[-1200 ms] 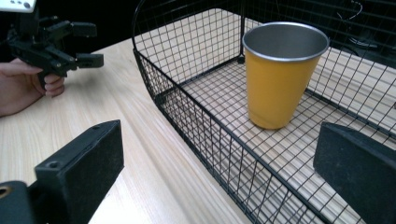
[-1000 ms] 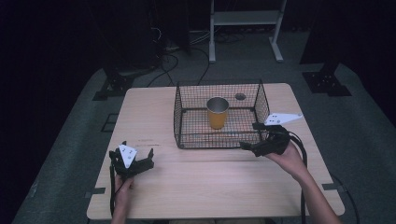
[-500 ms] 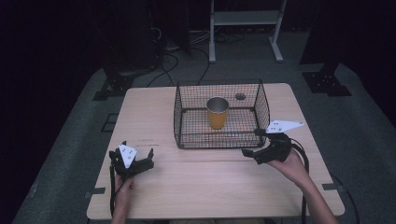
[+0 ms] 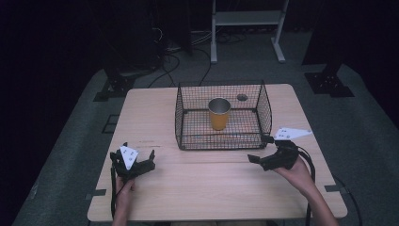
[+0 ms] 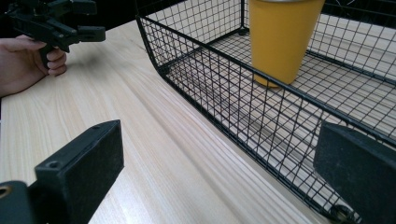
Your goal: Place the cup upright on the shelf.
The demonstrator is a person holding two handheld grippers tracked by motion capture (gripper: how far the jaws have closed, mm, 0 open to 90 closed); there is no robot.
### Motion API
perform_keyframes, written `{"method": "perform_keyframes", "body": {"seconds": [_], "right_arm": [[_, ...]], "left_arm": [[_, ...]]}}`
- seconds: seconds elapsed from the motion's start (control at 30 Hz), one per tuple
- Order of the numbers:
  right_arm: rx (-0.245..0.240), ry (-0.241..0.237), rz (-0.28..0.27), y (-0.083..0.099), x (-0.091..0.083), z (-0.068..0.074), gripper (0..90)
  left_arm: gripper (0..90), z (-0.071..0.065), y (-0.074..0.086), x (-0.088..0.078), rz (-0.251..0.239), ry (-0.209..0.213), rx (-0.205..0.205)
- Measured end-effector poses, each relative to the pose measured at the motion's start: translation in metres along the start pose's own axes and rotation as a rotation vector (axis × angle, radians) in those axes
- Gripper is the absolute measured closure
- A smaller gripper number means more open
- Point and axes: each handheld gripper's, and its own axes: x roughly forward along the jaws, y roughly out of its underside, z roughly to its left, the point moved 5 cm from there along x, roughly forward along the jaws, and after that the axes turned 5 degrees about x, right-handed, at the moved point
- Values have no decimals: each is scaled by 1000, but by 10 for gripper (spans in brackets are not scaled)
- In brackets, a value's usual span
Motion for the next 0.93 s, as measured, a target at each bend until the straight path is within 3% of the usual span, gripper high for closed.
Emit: {"method": "perform_keyframes", "body": {"seconds": [0.53,0.73,0.83,0.93], "right_arm": [[40,48,-25,22,-13,-9,13],[64,71,-61,39,-18,-7,13],[116,66,-138,58,-25,-2,13],[101,66,-99,68,-25,2,13]], "left_arm": [[0,0,0,0,1,-2,0],[0,0,0,0,0,-2,-2],[0,0,0,0,1,-3,1],[0,0,0,0,1,-1,0]]}}
